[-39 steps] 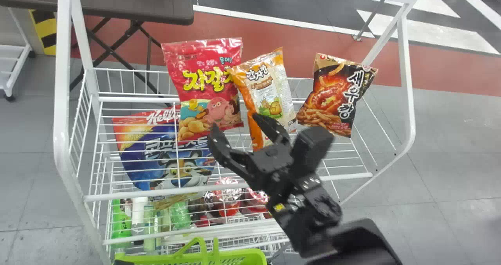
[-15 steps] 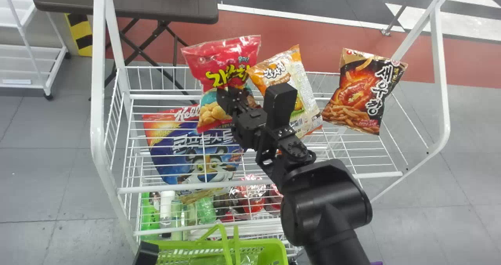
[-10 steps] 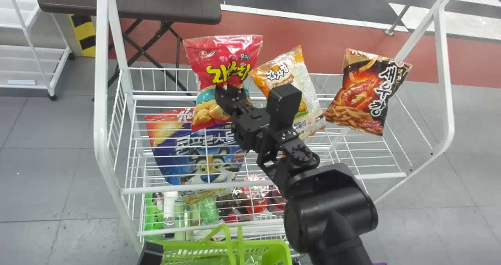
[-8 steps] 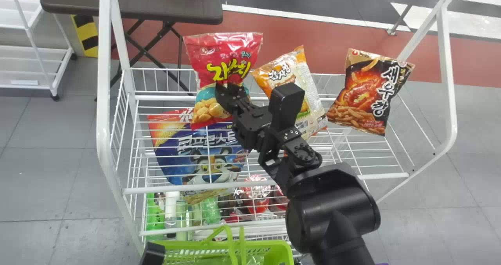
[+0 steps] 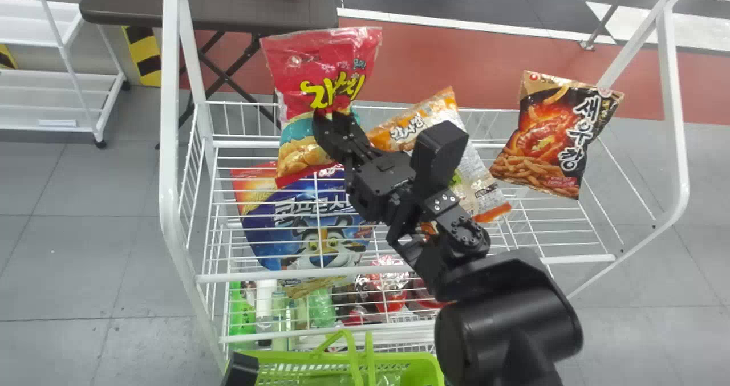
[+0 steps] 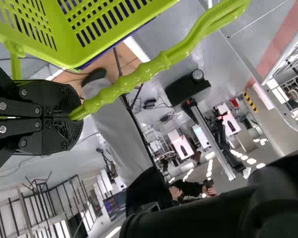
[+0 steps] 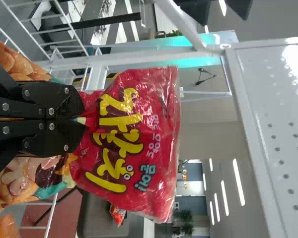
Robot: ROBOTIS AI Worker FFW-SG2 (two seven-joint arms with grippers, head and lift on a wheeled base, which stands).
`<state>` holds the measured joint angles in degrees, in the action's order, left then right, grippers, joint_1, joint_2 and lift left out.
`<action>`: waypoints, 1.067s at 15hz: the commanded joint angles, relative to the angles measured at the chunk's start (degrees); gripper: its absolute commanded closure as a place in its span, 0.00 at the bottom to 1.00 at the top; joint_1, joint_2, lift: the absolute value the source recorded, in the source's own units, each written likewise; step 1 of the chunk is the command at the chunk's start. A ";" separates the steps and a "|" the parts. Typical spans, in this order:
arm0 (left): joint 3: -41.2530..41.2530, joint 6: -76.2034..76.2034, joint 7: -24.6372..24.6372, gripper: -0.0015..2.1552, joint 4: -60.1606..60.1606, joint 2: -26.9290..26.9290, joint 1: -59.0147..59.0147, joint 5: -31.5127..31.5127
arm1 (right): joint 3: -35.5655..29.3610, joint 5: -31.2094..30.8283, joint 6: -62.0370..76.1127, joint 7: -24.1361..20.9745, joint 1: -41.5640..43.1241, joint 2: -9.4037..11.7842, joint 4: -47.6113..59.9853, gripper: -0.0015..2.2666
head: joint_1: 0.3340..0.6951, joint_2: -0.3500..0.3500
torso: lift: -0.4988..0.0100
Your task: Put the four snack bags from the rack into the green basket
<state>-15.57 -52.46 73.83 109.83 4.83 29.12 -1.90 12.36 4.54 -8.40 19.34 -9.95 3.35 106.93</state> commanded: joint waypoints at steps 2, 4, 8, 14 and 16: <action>-0.16 -0.06 0.00 0.99 0.21 0.00 0.15 -0.12 | -0.23 -0.14 -0.18 0.87 -6.93 0.16 8.21 0.92 | 1.00 0.25 | 0.97; -0.34 -0.06 0.00 0.99 0.30 0.00 0.24 -0.12 | -1.11 0.21 0.00 1.05 -11.32 1.13 12.52 0.92 | 1.00 0.24 | 0.97; -0.34 -0.06 0.00 0.99 0.30 0.09 0.33 -0.12 | -6.65 3.99 -1.93 4.48 -22.31 2.97 21.83 0.92 | 1.00 0.15 | 0.97; 0.89 0.82 -0.53 0.99 0.30 -0.26 1.21 -0.03 | -21.41 14.09 -36.39 14.50 -32.94 7.46 38.62 0.92 | 1.00 0.00 | 0.97; 0.63 0.82 -0.97 0.99 0.30 -0.53 1.21 -0.12 | -26.78 15.85 -43.59 16.08 -36.55 6.93 42.22 0.92 | 1.00 0.00 | 0.97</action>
<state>-14.78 -51.74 72.94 110.12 4.46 30.25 -1.97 -10.88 19.30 -47.45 34.86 -44.07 10.54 146.71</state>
